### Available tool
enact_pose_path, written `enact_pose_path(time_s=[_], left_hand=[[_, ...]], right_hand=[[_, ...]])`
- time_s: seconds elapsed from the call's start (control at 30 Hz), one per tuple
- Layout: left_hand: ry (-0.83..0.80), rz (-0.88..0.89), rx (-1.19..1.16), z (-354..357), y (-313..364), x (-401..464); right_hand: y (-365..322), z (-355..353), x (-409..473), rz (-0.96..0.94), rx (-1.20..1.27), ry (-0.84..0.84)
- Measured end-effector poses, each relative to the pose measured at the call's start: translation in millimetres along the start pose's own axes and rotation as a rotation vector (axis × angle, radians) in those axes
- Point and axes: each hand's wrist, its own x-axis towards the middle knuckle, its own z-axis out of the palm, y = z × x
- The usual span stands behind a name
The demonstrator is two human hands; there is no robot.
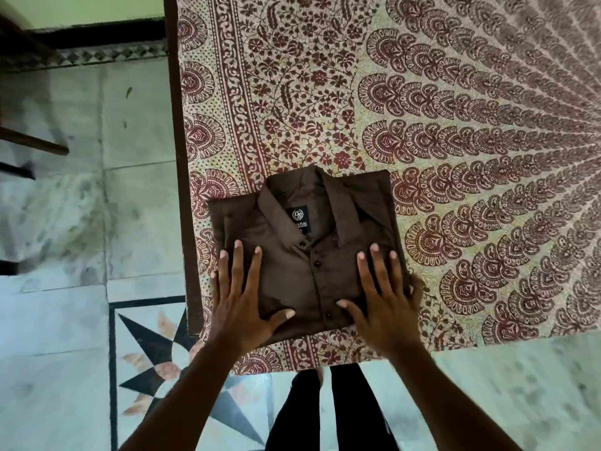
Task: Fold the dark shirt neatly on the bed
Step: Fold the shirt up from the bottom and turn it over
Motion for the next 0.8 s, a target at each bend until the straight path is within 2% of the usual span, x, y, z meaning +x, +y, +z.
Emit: enact_pose_path(time_s=[0.13,0.2,0.3,0.4,0.53,0.6,0.7,0.8], left_hand=[[-0.009,-0.038,0.004,-5.3,6.8,-0.1],[0.046,-0.065,-0.020,-13.5,17.3,0.1],[0.156,-0.020,-0.042,-22.1,29.7,10.5],[0.156,0.021,0.004,-17.9,23.9,26.1],[0.068,0.006,0.056,-12.9,16.0,35.6],[0.079,-0.019,0.061,-15.9,23.8,29.5],[0.186,-0.040,0.009,-17.6,41.5,6.1],[0.196,-0.023,0.000,-3.6,46.2,-20.4]], right_hand=[[16.0,-12.4,15.5,0.135,0.015,0.032],[14.4,-24.9,26.3,0.172,0.037,0.075],[11.8,-41.6,57.3,0.059,0.085,0.119],[17.1,-47.7,97.8,-0.122,0.052,0.081],[31.8,-47.5,129.2,0.120,0.092,-0.004],[27.4,-52.6,117.4,0.168,0.122,0.035],[11.1,-56.1,72.0,0.073,0.181,0.139],[-1.7,-37.4,16.5,-0.023,0.154,0.117]])
